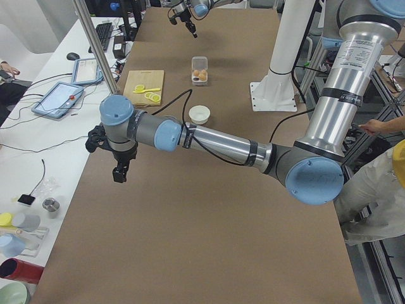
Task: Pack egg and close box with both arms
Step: 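Move the right gripper to the open clear lid of the egg box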
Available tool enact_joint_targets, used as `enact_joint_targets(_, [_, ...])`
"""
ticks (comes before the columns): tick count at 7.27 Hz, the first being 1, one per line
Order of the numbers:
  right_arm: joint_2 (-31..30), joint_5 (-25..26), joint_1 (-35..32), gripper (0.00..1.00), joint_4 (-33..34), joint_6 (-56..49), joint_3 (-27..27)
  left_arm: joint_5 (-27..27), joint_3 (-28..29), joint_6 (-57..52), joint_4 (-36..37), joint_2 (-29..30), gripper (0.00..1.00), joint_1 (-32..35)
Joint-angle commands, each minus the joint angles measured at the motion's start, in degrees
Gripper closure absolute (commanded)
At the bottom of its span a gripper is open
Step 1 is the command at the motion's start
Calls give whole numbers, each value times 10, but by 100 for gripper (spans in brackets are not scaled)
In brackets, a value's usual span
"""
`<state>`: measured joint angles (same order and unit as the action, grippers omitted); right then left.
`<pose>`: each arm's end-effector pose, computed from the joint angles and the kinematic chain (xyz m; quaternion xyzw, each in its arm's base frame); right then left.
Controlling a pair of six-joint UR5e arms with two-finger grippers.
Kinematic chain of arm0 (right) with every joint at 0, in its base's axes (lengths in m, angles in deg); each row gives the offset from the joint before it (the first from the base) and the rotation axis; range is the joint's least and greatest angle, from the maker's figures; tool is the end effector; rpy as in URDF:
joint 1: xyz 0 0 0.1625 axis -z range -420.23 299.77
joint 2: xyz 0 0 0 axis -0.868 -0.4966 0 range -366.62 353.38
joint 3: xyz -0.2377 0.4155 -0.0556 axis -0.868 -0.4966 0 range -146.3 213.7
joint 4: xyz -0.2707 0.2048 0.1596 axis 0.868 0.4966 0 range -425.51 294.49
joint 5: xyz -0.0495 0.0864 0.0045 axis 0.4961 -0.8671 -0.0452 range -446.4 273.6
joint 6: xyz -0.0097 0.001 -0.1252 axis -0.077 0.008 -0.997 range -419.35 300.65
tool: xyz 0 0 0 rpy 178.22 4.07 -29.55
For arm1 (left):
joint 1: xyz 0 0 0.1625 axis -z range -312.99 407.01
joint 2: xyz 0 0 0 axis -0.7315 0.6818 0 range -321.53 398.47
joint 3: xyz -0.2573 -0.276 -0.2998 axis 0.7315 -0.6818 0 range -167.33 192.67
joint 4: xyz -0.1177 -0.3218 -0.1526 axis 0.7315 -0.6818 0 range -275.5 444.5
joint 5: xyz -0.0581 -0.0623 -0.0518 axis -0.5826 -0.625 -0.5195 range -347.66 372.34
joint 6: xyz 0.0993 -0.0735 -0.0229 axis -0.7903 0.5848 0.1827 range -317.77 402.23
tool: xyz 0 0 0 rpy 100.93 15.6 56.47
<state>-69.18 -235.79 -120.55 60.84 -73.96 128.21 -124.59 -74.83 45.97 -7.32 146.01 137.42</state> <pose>-0.2821 -0.5460 0.4760 -0.0979 -0.4864 -0.3096 0.8112 -0.0458 -0.6038 0.5843 0.1229 0.3976 0.0255 0.9089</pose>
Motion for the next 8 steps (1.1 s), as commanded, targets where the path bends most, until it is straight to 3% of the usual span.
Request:
enact_joint_targets(1, [20, -58, 30, 100, -1, 9, -6, -1, -10, -1, 2, -2, 2, 2])
enact_joint_targets(2, [47, -63, 48, 100, -14, 48, -23, -1, -11, -1, 2, -4, 2, 2])
enact_joint_targets(4, [49, -66, 64, 100, -158, 115, -87, 0, -17, -1, 1, -15, 2, 2])
enact_joint_targets(5, [50, -67, 64, 100, -193, 128, -108, 0, -17, -1, 1, -16, 2, 2])
enact_joint_targets(8, [73, -82, 81, 100, -197, 155, -118, 0, -19, -1, 1, -18, 2, 2])
